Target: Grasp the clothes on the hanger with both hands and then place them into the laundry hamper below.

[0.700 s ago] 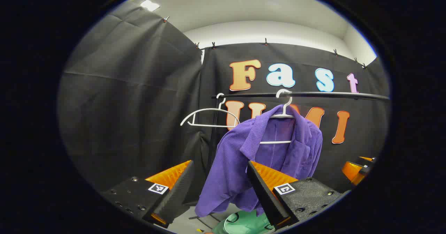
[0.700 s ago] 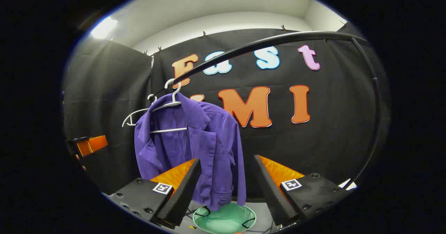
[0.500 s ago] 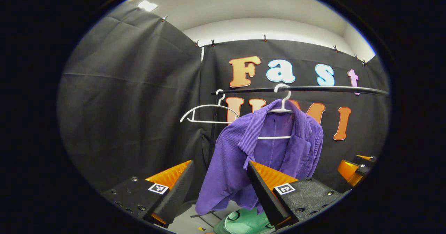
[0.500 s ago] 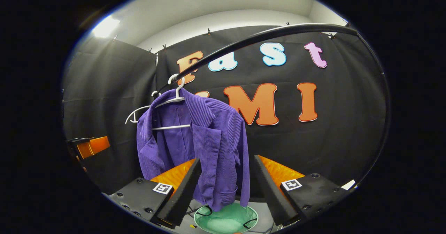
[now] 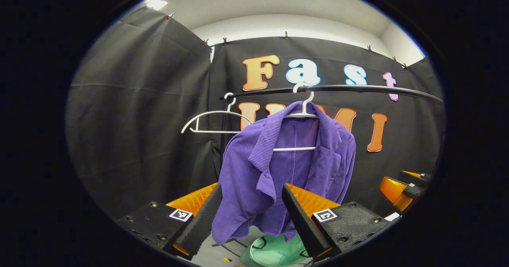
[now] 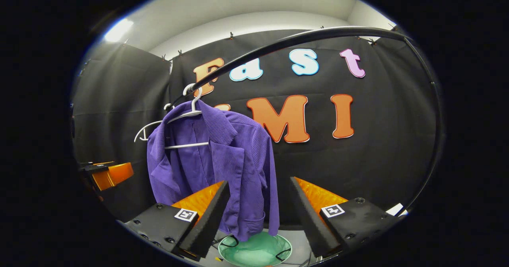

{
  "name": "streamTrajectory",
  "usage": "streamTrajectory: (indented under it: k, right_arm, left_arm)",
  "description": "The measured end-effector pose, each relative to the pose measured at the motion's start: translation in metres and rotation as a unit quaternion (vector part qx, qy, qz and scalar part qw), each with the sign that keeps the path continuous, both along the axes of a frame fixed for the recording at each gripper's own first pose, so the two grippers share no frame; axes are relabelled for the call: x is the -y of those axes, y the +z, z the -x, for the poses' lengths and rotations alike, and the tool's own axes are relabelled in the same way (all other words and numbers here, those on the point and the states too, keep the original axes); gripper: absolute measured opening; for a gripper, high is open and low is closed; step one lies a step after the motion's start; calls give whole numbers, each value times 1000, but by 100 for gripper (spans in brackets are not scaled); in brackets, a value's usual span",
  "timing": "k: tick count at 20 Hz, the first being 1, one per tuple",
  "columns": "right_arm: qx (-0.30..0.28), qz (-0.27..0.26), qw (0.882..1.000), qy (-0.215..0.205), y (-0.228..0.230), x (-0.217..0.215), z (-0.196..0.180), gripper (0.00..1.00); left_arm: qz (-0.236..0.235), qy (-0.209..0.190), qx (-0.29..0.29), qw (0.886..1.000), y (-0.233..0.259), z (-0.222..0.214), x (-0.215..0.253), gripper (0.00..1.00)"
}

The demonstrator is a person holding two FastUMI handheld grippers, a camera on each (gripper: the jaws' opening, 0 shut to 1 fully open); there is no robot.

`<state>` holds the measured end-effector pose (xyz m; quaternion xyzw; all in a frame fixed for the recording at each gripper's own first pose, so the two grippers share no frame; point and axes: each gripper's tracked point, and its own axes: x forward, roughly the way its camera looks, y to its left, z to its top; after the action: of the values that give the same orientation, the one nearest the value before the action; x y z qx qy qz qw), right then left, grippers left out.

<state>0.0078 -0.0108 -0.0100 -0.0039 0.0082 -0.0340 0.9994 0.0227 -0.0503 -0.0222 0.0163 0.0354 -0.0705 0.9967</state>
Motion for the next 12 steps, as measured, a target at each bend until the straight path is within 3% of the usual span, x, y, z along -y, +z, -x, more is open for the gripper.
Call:
streamTrajectory:
  k: [4,7,8,9,12]
  right_arm:
    - [-1,4,1000,-15,0,2,7,89]
    - [-8,10,1000,-22,-4,0,7,89]
    - [-9,11,1000,-22,-4,-1,7,89]
    - [-10,10,1000,-23,-5,-2,6,100]
    - [-16,8,1000,-24,-10,-8,3,98]
  left_arm:
    - [7,-23,-8,1000,-10,-12,15,92]
    - [-11,-28,-1,1000,-16,-32,23,95]
    - [-17,-25,4,1000,-19,-39,25,92]
    - [-20,-19,7,1000,-23,-46,25,92]
    - [-31,-17,4,999,-41,-69,30,95]
